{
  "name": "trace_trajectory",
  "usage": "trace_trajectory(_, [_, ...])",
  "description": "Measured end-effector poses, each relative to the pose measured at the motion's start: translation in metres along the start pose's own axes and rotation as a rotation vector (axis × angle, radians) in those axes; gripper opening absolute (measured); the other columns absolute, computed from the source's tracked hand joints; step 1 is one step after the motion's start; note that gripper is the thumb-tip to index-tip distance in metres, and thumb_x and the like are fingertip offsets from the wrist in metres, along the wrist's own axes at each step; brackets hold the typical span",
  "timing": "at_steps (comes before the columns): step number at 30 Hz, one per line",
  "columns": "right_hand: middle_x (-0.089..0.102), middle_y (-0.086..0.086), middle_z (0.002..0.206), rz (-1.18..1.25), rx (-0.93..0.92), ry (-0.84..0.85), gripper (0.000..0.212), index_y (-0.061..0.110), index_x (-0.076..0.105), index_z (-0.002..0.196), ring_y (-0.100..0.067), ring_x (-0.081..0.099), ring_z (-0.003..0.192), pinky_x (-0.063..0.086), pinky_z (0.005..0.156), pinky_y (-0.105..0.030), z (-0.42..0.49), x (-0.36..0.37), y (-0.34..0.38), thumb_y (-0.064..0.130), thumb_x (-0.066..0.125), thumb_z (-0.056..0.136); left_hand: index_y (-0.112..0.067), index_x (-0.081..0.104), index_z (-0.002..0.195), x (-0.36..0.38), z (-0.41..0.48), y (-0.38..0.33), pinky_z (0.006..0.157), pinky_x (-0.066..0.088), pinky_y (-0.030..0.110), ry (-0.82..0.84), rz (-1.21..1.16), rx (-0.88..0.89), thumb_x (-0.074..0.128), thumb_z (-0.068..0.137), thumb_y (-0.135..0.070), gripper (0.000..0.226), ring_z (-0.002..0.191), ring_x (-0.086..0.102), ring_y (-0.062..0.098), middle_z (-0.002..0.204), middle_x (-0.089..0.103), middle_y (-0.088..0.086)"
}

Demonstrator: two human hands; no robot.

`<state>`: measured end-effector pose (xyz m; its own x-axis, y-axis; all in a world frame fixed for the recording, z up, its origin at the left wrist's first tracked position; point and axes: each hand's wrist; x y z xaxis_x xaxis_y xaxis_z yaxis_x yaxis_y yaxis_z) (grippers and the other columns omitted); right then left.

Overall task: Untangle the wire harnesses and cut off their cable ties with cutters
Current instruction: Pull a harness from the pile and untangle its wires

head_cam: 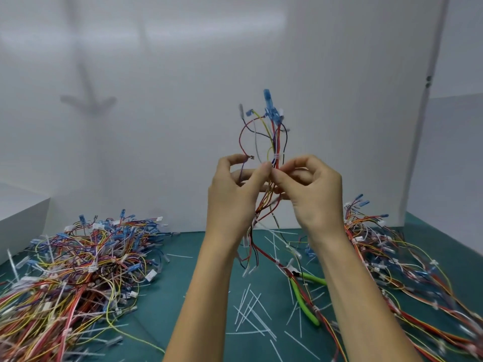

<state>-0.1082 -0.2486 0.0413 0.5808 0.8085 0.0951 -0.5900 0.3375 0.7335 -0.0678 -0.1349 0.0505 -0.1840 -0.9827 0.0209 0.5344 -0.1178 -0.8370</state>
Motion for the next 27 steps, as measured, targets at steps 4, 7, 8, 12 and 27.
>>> trace_trajectory(4, [0.076, 0.000, 0.075, 0.048, -0.035, 0.053, 0.015, 0.023, 0.065, 0.082, -0.014, 0.071, 0.066, 0.055, 0.066, -0.028, 0.002, -0.002, 0.014, 0.020, 0.080, 0.081, -0.024, 0.035, 0.141, -0.007, -0.006, -0.016, 0.098, 0.038, 0.024, -0.250, 0.369, 0.222, 0.079, 0.076, -0.047, 0.082, 0.122, 0.049, 0.014, 0.134, 0.049, 0.000])
trace_trajectory(7, [0.076, 0.002, 0.078, 0.079, -0.044, 0.093, 0.015, 0.022, 0.067, 0.086, -0.012, 0.072, 0.068, 0.054, 0.064, -0.020, 0.001, 0.000, 0.022, 0.016, 0.080, 0.081, -0.026, 0.051, 0.129, -0.015, -0.010, -0.032, 0.097, 0.032, 0.025, -0.437, 0.561, 0.467, 0.077, 0.079, -0.046, 0.060, 0.122, 0.041, 0.019, 0.132, 0.043, 0.005])
trace_trajectory(8, [0.076, 0.002, 0.078, 0.097, -0.047, 0.103, 0.016, 0.021, 0.067, 0.086, -0.012, 0.072, 0.068, 0.054, 0.064, -0.019, 0.001, 0.001, 0.024, 0.016, 0.080, 0.081, -0.027, 0.055, 0.121, -0.018, -0.010, -0.035, 0.094, 0.038, 0.027, -0.427, 0.532, 0.475, 0.075, 0.080, -0.045, 0.049, 0.117, 0.047, 0.017, 0.127, 0.047, 0.002])
trace_trajectory(12, [0.077, -0.004, 0.084, 0.117, -0.043, 0.257, 0.015, 0.016, 0.068, 0.091, -0.017, 0.074, 0.077, 0.060, 0.067, -0.029, -0.003, 0.005, 0.033, 0.006, 0.076, 0.083, -0.022, 0.060, 0.106, -0.023, -0.005, -0.036, 0.075, 0.055, 0.024, -0.173, 0.140, 0.217, 0.079, 0.080, -0.038, 0.036, 0.086, 0.068, 0.004, 0.100, 0.069, -0.008])
trace_trajectory(27, [0.066, -0.005, 0.110, -0.838, 0.657, 0.818, 0.028, 0.026, 0.063, 0.120, -0.020, 0.070, 0.074, 0.058, 0.066, -0.033, -0.014, -0.012, -0.079, 0.026, 0.041, 0.103, -0.028, 0.061, 0.087, -0.068, 0.013, -0.013, 0.050, 0.047, 0.024, -0.196, 0.304, 0.200, 0.059, 0.097, -0.029, 0.011, 0.043, 0.051, 0.003, 0.079, 0.074, -0.014])
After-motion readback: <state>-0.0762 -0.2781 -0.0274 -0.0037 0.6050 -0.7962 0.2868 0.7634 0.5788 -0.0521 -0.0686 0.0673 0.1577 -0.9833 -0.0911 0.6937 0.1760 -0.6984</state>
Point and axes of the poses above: each hand's wrist, its own z-axis towards the middle knuckle, its own x-axis out of the palm, y = z × x
